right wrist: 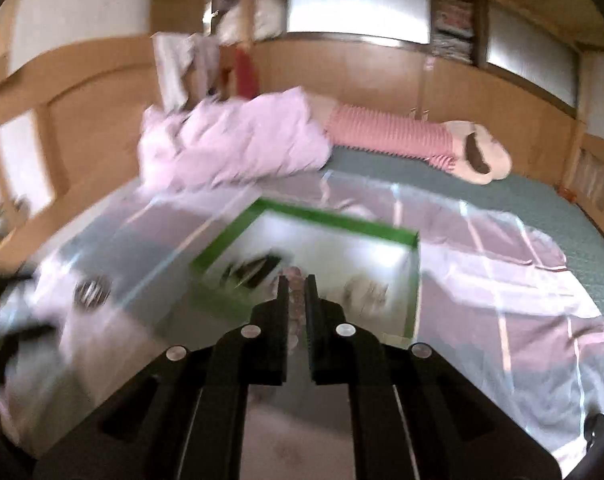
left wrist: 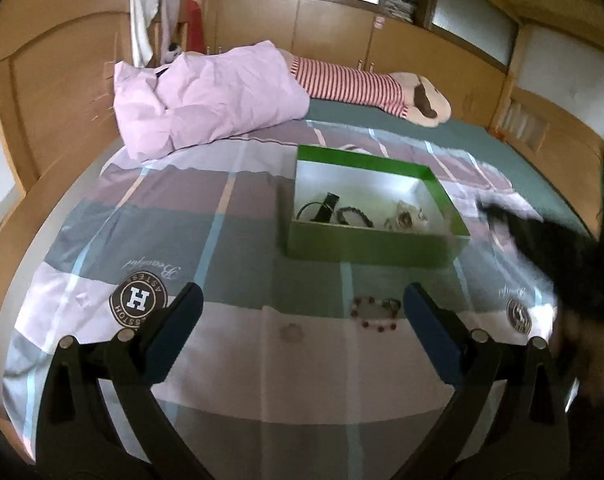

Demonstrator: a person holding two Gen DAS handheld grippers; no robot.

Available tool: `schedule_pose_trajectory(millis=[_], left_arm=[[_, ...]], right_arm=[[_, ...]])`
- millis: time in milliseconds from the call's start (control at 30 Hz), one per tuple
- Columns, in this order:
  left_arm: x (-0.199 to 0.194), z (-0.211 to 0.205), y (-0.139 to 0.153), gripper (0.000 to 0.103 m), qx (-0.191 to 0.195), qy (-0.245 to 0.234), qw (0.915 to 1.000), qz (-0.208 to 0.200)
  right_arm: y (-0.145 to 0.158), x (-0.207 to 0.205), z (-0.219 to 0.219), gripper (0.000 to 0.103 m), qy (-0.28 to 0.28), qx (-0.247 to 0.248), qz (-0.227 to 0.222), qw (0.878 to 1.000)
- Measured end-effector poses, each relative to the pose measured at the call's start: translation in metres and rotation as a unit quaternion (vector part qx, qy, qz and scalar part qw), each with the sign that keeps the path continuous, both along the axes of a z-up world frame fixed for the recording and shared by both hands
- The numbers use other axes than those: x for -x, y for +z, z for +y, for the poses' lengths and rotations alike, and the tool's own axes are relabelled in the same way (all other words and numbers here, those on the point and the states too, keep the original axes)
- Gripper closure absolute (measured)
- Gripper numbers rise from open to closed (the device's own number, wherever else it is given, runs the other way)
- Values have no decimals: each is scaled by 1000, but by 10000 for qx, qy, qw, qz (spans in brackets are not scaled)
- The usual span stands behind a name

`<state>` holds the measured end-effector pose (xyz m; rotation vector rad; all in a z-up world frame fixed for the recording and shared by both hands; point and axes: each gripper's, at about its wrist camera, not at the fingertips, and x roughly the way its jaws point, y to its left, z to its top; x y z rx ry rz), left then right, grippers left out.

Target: Organize jewelry

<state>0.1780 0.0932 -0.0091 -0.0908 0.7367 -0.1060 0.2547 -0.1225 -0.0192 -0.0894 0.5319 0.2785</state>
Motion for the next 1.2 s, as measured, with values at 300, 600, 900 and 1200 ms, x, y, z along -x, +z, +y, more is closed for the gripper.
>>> schedule_pose_trajectory(millis=[300, 600, 900, 1200], left_arm=[[-2, 0, -2, 4, 108, -84, 9999, 38], [7, -24, -8, 4, -149, -376, 9991, 82], [9, -26, -13, 4, -209, -288, 9992, 158], [-6, -28, -36, 4, -347, -239, 9981, 460]], right_arm=[[-1, 11, -47, 25, -535, -765, 215, 9954], [-41, 112, -53, 25, -581, -517, 779, 9939], [-41, 110, -50, 28, -369, -644, 773, 9942], [-102, 81, -21, 45, -68, 25, 1330, 9911]])
